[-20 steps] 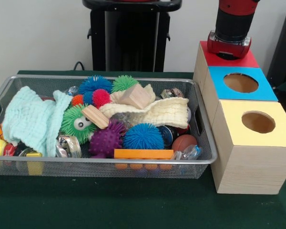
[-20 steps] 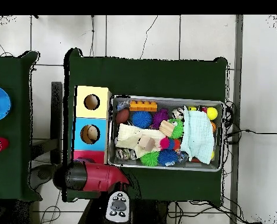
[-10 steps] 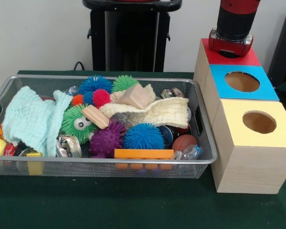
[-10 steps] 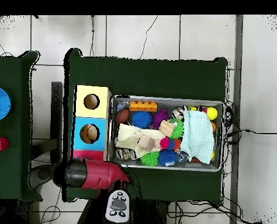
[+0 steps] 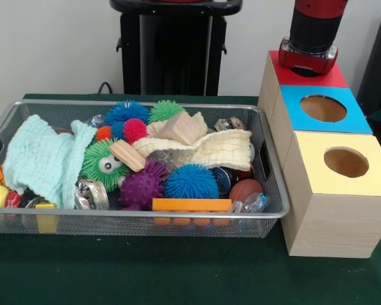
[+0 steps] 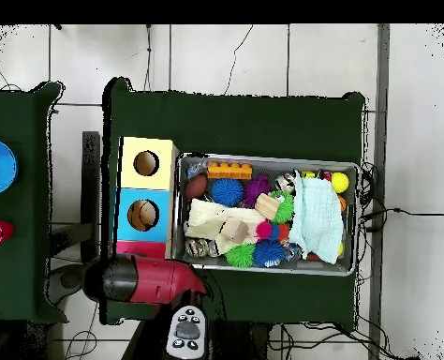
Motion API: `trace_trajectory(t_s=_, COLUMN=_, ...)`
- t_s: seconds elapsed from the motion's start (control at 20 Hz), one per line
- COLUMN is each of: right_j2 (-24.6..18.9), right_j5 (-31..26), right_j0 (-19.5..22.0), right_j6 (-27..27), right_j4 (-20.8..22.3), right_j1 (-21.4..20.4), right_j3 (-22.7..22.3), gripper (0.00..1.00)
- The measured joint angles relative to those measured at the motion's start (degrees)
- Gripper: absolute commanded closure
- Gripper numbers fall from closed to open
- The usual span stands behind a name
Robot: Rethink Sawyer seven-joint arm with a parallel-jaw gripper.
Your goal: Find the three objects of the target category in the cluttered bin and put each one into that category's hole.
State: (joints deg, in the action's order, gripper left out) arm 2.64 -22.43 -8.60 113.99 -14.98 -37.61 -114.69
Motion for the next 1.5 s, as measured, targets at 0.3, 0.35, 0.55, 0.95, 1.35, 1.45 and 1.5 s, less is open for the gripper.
trace_trajectory(t_s=0.3, right_j2=0.0, right_j5=0.0, right_j0=0.0, right_j6=0.0, right_j4=0.0, right_j1=0.0, right_j3=0.0, gripper=0.00)
trace_trajectory(t_s=0.35, right_j2=0.0, right_j5=0.0, right_j0=0.0, right_j6=0.0, right_j4=0.0, right_j1=0.0, right_j3=0.0, gripper=0.00)
trace_trajectory(t_s=0.55, right_j2=0.0, right_j5=0.0, right_j0=0.0, right_j6=0.0, right_j4=0.0, right_j1=0.0, right_j3=0.0, gripper=0.00)
trace_trajectory(t_s=0.95, right_j2=0.1, right_j5=-0.2, right_j0=0.0, right_j6=0.0, right_j4=0.0, right_j1=0.0, right_j3=0.1, gripper=0.00)
trace_trajectory(t_s=1.35, right_j2=0.4, right_j5=-5.1, right_j0=-0.4, right_j6=0.0, right_j4=0.1, right_j1=-4.1, right_j3=0.8, gripper=1.00)
trace_trajectory(t_s=1.45, right_j2=0.6, right_j5=-6.7, right_j0=-0.6, right_j6=0.0, right_j4=0.1, right_j1=-5.0, right_j3=1.1, gripper=1.00)
trace_trajectory(t_s=1.5, right_j2=0.8, right_j5=-7.9, right_j0=-0.7, right_j6=0.0, right_j4=0.1, right_j1=-5.7, right_j3=1.4, gripper=1.00)
